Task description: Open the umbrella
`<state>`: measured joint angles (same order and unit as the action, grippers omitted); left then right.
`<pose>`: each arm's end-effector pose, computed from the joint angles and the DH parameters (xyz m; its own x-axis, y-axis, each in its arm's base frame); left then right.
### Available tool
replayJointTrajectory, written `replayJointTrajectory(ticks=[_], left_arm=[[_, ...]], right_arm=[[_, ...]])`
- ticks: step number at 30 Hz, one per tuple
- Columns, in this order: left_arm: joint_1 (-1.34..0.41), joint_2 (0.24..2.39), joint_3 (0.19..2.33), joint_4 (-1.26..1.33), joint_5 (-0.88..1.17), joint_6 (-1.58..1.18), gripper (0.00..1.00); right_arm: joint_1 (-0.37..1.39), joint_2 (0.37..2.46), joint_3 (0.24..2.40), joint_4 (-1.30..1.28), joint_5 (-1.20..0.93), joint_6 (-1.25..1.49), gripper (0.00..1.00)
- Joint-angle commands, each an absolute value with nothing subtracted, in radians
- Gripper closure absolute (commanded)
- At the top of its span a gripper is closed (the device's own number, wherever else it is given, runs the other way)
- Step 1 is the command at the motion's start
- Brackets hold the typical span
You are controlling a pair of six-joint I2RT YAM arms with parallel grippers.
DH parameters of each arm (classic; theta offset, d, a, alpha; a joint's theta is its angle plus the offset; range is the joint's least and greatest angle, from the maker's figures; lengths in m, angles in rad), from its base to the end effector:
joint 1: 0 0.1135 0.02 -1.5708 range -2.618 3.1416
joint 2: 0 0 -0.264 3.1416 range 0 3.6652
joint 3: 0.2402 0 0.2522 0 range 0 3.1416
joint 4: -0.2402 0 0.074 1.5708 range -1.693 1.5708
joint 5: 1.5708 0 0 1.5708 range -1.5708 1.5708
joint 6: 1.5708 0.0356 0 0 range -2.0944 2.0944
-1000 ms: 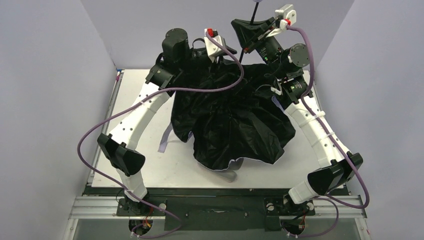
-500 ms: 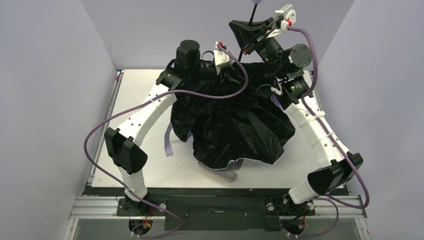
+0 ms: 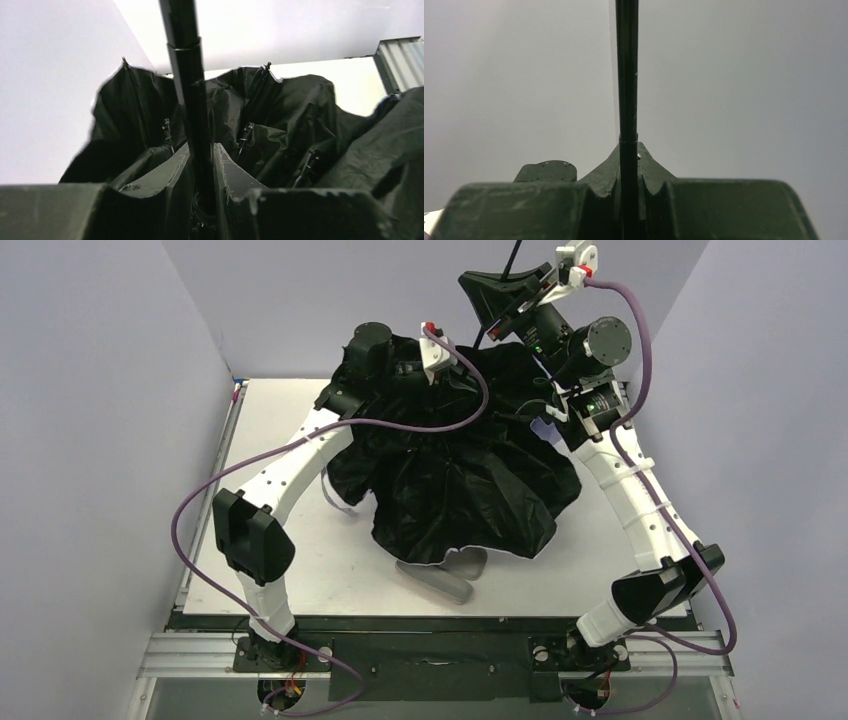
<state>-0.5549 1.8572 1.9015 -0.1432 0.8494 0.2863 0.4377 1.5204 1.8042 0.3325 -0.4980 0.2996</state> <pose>0.3545 -0.2512 0.4279 0.1971 0.0972 -0.9755 0.9667 0.1461 0.2099 0.2744 0.1472 0.5642 0.2861 0.4202 -0.8612 -0.8476 0.5301 -0.0230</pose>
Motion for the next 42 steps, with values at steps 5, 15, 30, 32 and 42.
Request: replayJointTrajectory(ticks=[5,15,30,32,42], left_arm=[[-0.468,1.896,1.766,-0.28,0.743,0.471,0.83],[-0.437,1.928,1.739,-0.321,0.658,0.523,0.78],[-0.414,1.954,1.722,-0.376,0.609,0.548,0.75],[-0.421,1.941,1.725,-0.361,0.605,0.532,0.73],[-0.531,1.924,1.878,-0.338,0.565,0.477,0.76]], right_arm=[[0.431,1.484,1.996,0.496,-0.475,0.428,1.0],[0.434,1.486,2.057,0.494,-0.458,0.465,1.0],[0.439,1.461,2.045,0.473,-0.447,0.449,1.0],[0.442,1.45,2.016,0.464,-0.437,0.423,1.0],[0.47,1.421,1.913,0.439,-0.412,0.366,1.0]])
